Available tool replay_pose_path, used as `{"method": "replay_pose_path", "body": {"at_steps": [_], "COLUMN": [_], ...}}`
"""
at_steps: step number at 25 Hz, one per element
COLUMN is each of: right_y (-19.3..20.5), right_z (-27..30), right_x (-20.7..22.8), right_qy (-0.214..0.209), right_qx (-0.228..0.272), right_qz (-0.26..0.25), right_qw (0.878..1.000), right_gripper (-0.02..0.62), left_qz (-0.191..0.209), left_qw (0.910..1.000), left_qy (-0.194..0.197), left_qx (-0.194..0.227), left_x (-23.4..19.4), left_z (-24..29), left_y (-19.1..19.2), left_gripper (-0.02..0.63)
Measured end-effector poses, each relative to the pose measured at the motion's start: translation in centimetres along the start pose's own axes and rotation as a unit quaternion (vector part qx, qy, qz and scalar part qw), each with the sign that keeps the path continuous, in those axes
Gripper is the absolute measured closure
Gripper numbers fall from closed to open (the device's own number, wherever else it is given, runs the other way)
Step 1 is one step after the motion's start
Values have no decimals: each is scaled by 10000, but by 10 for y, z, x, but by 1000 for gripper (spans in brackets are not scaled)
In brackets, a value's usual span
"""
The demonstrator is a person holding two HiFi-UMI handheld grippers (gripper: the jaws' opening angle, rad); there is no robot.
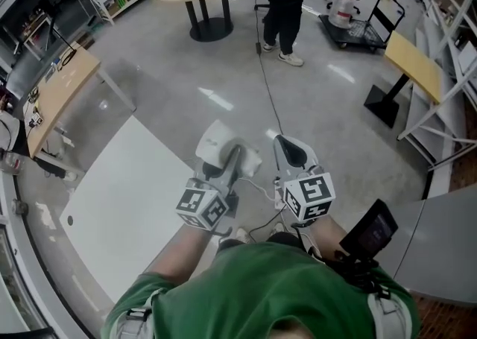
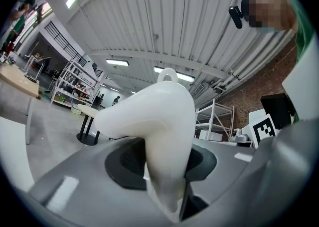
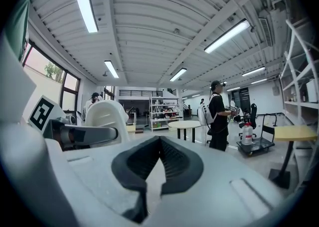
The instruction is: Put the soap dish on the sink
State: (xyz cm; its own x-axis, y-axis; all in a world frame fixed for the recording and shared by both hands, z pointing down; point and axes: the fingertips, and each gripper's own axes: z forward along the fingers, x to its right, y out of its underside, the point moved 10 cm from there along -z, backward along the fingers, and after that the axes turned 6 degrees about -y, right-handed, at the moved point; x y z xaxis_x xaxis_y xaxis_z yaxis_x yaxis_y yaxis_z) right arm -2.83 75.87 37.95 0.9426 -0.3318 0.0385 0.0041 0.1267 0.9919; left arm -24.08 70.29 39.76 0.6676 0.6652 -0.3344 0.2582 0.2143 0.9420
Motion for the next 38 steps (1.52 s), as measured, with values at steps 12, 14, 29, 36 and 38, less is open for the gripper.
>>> {"method": "replay_pose_path", "body": {"at_steps": [12,14,29,36,38], "right_y": [3,3,4,-5,-12], "right_z": [-11,-12,37,100,122], "right_x": [97,108,148,161,163], "right_qy": [-324,-398,-534,-573,-557], "right_qx": [146,137,169,42,35], "right_qz": [89,115,103,-21,-45], "right_qw": [9993,9990,9984,9983,9984], "right_gripper": [592,592,592,592,592], "left_qz": [158,184,302,173,154], "left_qw": [9994,9991,9981,9981,9981], "left_qy": [-302,-363,-527,-573,-564], "left_qx": [74,77,135,150,175], "left_x": [59,67,48,-1,-20], "left_z": [74,81,134,173,184], "left_y": [19,19,17,7,-2], "left_gripper": [456,456,456,454,454]}}
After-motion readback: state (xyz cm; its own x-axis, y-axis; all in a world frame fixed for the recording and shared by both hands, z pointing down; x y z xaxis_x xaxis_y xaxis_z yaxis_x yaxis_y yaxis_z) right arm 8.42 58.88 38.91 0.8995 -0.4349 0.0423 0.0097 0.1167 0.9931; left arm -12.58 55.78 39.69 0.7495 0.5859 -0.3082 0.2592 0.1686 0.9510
